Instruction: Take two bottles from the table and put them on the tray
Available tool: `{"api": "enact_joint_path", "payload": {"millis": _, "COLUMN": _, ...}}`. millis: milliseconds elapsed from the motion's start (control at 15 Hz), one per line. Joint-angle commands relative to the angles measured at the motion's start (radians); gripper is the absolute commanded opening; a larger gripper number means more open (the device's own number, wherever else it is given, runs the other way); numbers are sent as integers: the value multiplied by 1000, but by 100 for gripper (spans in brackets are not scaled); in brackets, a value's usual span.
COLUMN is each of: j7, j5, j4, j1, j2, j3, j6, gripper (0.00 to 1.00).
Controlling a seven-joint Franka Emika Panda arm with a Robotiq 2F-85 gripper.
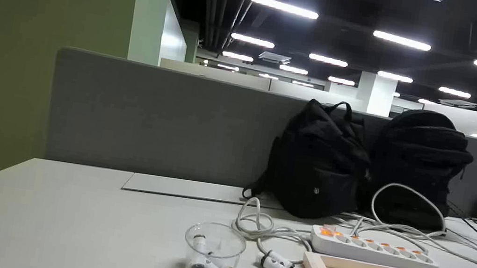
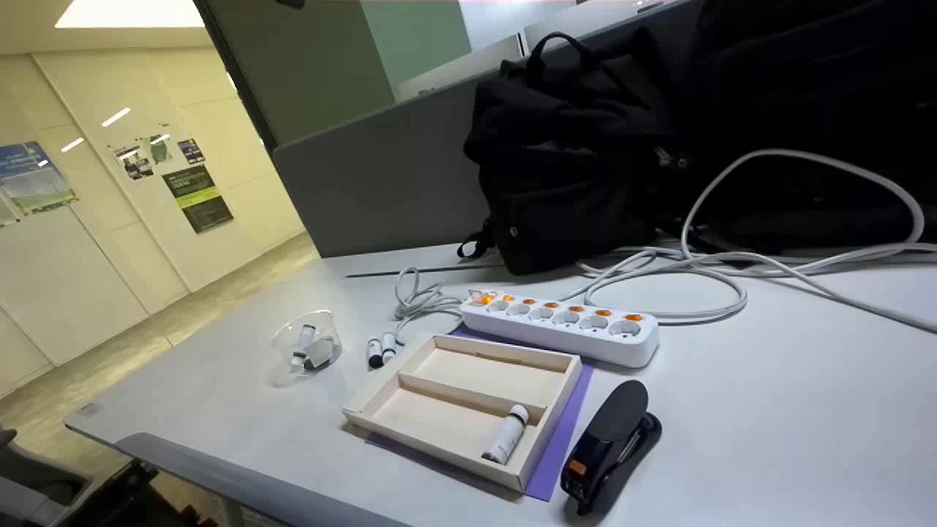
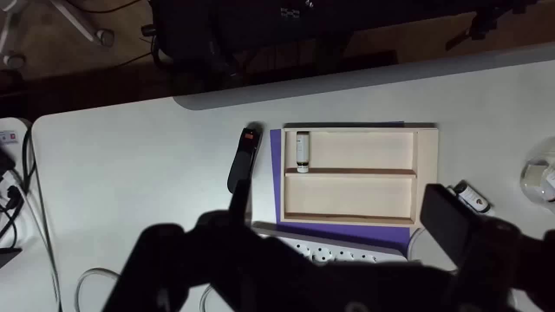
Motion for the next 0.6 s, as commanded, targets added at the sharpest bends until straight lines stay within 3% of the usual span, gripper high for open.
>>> {"api": "enact_joint_path", "payload": {"millis": 0, "j7": 1, "j5": -1, "j4": 2, "j1": 6, "j2": 0, "j3": -5, "j6": -1, "gripper": 100}}
{"api": "enact_joint_path", "payload": {"millis": 400, "j7": 1, "j5": -1, "j4": 2, "j1": 6, "j2": 0, "j3": -5, "j6": -1, "gripper": 100}}
{"api": "enact_joint_path", "payload": {"millis": 467, "j7": -26, "j5": -5, "j4": 9, "j1": 14, "j2": 27, "j3": -4, "j6": 6, "gripper": 100}}
{"api": "enact_joint_path", "payload": {"millis": 533, "j7": -133, "j5": 43, "j4": 31, "j1": 35, "j2": 69, "j3": -21, "j6": -1, "gripper": 100}}
